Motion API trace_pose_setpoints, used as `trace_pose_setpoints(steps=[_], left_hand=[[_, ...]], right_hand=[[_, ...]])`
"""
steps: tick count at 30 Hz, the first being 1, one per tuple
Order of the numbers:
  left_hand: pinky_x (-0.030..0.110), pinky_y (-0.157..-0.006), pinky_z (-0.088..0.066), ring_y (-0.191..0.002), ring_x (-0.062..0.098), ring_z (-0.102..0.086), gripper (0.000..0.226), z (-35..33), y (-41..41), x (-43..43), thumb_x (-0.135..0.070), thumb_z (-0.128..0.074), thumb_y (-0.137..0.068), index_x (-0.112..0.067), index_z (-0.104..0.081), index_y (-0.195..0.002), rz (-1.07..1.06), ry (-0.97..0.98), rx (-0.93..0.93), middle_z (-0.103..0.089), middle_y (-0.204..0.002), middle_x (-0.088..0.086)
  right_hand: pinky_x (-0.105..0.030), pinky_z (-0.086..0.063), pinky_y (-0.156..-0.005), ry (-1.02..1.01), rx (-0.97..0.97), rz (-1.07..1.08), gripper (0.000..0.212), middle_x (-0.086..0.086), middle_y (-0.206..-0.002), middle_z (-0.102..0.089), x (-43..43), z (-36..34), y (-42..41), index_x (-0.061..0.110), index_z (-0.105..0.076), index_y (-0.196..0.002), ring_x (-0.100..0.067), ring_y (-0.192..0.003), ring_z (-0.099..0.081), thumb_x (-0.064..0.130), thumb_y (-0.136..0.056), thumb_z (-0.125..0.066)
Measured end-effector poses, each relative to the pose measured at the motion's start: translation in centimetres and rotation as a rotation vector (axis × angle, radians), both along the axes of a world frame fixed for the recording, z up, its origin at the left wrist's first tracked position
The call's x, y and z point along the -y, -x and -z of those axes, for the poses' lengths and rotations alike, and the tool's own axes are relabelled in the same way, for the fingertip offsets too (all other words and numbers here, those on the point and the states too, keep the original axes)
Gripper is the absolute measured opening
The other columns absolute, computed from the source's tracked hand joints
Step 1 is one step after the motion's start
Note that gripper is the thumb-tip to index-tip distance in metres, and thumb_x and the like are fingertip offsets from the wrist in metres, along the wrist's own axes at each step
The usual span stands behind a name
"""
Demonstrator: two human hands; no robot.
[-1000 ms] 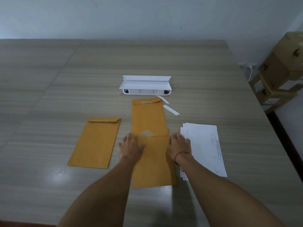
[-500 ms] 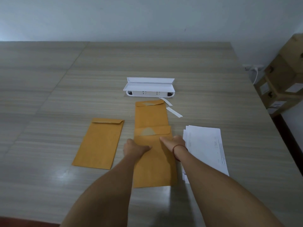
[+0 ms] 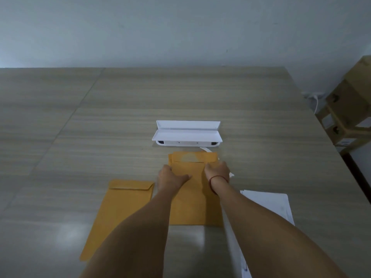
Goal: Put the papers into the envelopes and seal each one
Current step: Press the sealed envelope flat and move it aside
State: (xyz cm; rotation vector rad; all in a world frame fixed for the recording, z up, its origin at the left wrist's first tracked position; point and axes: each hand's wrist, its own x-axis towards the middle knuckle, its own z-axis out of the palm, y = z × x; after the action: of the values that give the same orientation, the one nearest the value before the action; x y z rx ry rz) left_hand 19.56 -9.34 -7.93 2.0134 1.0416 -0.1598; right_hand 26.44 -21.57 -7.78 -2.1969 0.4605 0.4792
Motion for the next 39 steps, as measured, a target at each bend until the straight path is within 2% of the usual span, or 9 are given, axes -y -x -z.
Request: trace_pose_setpoints(steps=[4, 8, 11, 18, 25, 28, 31, 35, 39], left_hand=[[0.043, -0.104, -0.042, -0.125, 0.03, -0.045, 0.09, 1.1, -2.6, -1.9, -0.037, -0.084, -0.066, -0.016, -0.035, -0.139, -0.019, -0.022, -0.014, -0.045, -0.132, 0.012], [0.042, -0.109, -0.035, -0.129, 0.033, -0.039, 0.079, 2.5, -3.0, -2.5, -0.037, -0.077, -0.076, -0.024, -0.037, -0.143, 0.065, -0.103, -0.136, -0.039, -0.136, 0.014], [0.041, -0.107, -0.035, -0.131, 0.033, -0.035, 0.071, 2.9, -2.9, -3.1, -0.035, -0.071, -0.083, -0.026, -0.038, -0.144, 0.089, -0.138, -0.167, -0.036, -0.138, 0.013], [0.038, -0.111, -0.034, -0.126, 0.029, -0.039, 0.059, 3.9, -1.5, -3.7, -0.034, -0.069, -0.085, -0.019, -0.05, -0.138, 0.103, -0.214, -0.066, -0.041, -0.133, 0.007], [0.041, -0.106, -0.04, -0.131, 0.027, -0.037, 0.061, 3.2, -1.0, -3.5, -0.042, -0.064, -0.086, -0.019, -0.047, -0.139, 0.178, -0.293, -0.073, -0.042, -0.139, 0.006], [0.046, -0.111, -0.032, -0.144, 0.026, -0.024, 0.068, 1.7, 0.0, -3.7, -0.052, -0.054, -0.089, -0.021, -0.034, -0.146, 0.254, -0.361, -0.106, -0.025, -0.157, 0.007], [0.046, -0.117, -0.023, -0.149, 0.023, -0.011, 0.07, 0.0, 2.4, -4.2, -0.056, -0.045, -0.092, -0.018, -0.029, -0.149, 0.27, -0.377, -0.148, -0.012, -0.161, 0.007], [0.047, -0.118, -0.023, -0.149, 0.024, -0.014, 0.065, -1.4, 6.8, -4.8, -0.054, -0.042, -0.093, -0.013, -0.041, -0.143, 0.213, -0.372, -0.172, -0.019, -0.16, 0.008], [0.046, -0.115, -0.028, -0.146, 0.026, -0.023, 0.064, -1.9, 12.3, -6.4, -0.055, -0.042, -0.093, -0.012, -0.047, -0.139, 0.154, -0.377, -0.236, -0.03, -0.155, 0.009]], right_hand=[[-0.039, -0.046, -0.096, 0.11, 0.105, -0.236, 0.053, -0.013, -0.136, -0.046, -1.6, 1.6, -2.5, 0.015, -0.04, -0.143, -0.029, -0.123, -0.05, 0.022, -0.093, -0.056], [-0.037, -0.044, -0.096, 0.423, 0.141, -0.499, 0.034, -0.008, -0.134, -0.043, -2.3, 3.7, -1.9, 0.017, -0.059, -0.123, -0.025, -0.122, -0.045, 0.033, -0.093, -0.055], [-0.036, -0.042, -0.097, 0.487, 0.169, -0.556, 0.038, -0.008, -0.134, -0.039, -2.7, 4.2, -1.0, 0.018, -0.056, -0.126, -0.025, -0.121, -0.042, 0.037, -0.094, -0.052], [-0.038, -0.036, -0.108, 0.518, 0.183, -0.627, 0.056, -0.011, -0.151, -0.027, -4.0, 4.6, 0.4, 0.008, -0.032, -0.146, -0.028, -0.137, -0.03, 0.035, -0.098, -0.045], [-0.041, -0.034, -0.11, 0.496, 0.13, -0.644, 0.059, -0.009, -0.155, -0.025, -3.5, 3.3, 0.6, 0.009, -0.028, -0.147, -0.027, -0.14, -0.028, 0.038, -0.098, -0.045], [-0.042, -0.03, -0.114, 0.469, 0.147, -0.678, 0.057, -0.01, -0.159, -0.017, -3.4, 1.8, 1.2, 0.01, -0.029, -0.147, -0.028, -0.145, -0.022, 0.038, -0.099, -0.042], [-0.044, -0.026, -0.117, 0.452, 0.152, -0.738, 0.056, -0.009, -0.162, -0.007, -3.4, -0.1, 2.7, 0.011, -0.03, -0.148, -0.026, -0.148, -0.015, 0.038, -0.1, -0.04], [-0.044, -0.029, -0.113, 0.454, 0.141, -0.824, 0.052, -0.009, -0.158, -0.022, -3.9, -1.7, 6.2, 0.012, -0.038, -0.144, -0.028, -0.143, -0.027, 0.04, -0.1, -0.037], [-0.043, -0.038, -0.102, 0.457, 0.127, -0.91, 0.042, -0.01, -0.136, -0.048, -5.6, -2.1, 11.1, 0.012, -0.051, -0.128, -0.03, -0.127, -0.046, 0.04, -0.1, -0.037]])
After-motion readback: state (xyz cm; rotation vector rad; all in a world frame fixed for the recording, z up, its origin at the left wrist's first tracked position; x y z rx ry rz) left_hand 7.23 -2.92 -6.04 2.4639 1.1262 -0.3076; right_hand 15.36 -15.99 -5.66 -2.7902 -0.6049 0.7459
